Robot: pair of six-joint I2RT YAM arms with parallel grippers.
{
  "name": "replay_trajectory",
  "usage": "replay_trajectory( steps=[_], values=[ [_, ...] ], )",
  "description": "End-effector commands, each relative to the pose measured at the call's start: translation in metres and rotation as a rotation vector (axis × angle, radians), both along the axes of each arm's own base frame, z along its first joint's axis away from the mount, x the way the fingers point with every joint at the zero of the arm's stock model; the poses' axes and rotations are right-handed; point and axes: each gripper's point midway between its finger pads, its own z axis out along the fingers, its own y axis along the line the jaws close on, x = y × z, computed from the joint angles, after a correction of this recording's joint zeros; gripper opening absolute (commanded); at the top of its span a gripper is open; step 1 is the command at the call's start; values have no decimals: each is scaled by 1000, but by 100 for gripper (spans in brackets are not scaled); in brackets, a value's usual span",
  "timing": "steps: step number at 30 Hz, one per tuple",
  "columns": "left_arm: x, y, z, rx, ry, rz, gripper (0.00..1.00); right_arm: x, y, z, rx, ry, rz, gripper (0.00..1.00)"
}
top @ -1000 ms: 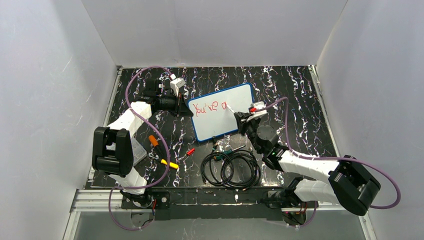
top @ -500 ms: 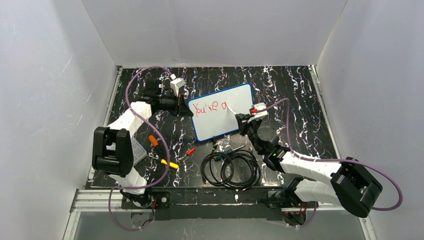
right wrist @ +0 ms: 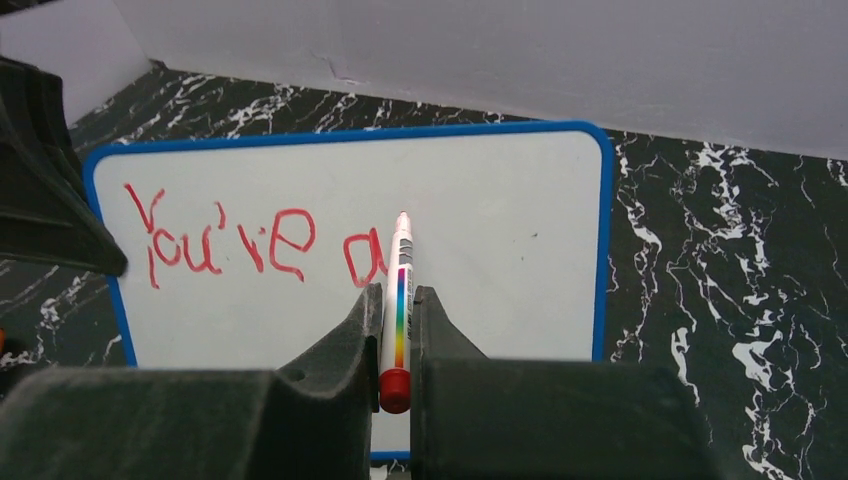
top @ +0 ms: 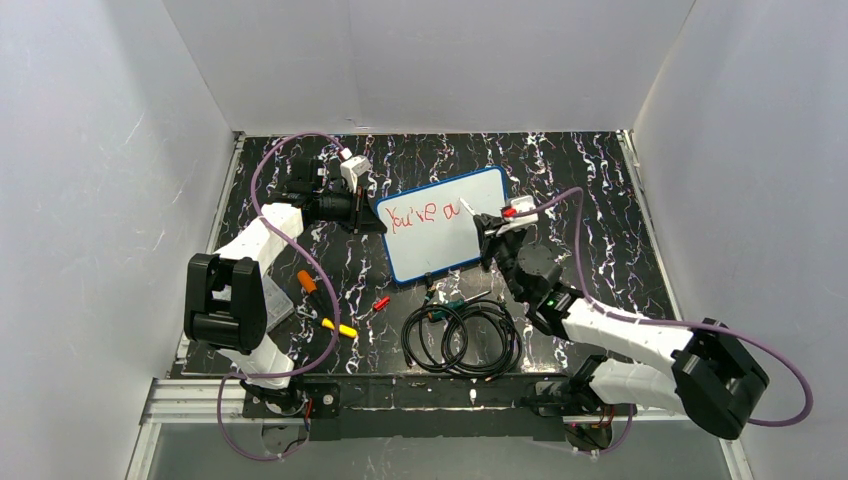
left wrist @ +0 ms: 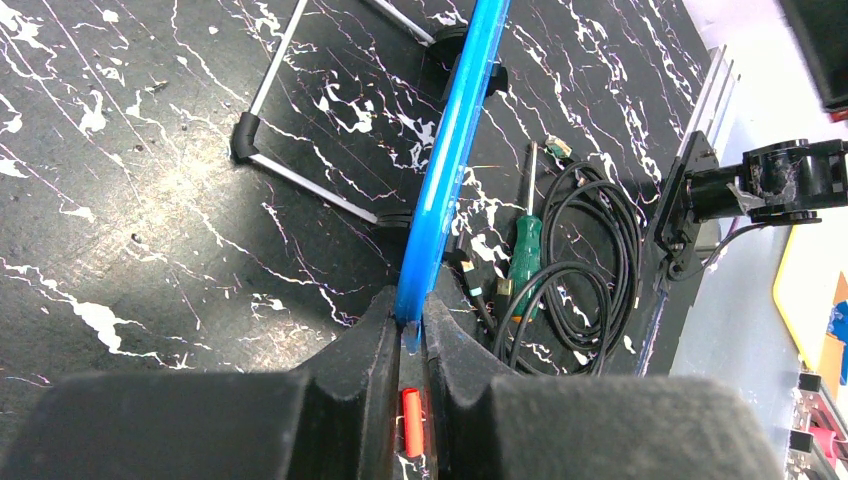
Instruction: Write a sentence on the whiteboard
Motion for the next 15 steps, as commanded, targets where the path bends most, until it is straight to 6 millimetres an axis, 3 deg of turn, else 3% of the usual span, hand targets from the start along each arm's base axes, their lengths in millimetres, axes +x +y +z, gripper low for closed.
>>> replay_trajectory(
  steps=[1,5,9,15],
  values=[
    [0,-2,18,-6,-57,-17,0,-3,-6,58,89,-103,-3,1],
    [0,-2,20,-9,-60,-18,0,-14,-2,61,72,-95,64,1],
    [0,-2,19,-9,-58,-17,0,-24,4,49,27,-42,132,1],
    [0,-2,18,-10,-54,-14,0,-46,32,38,43,18,271,1]
  ],
)
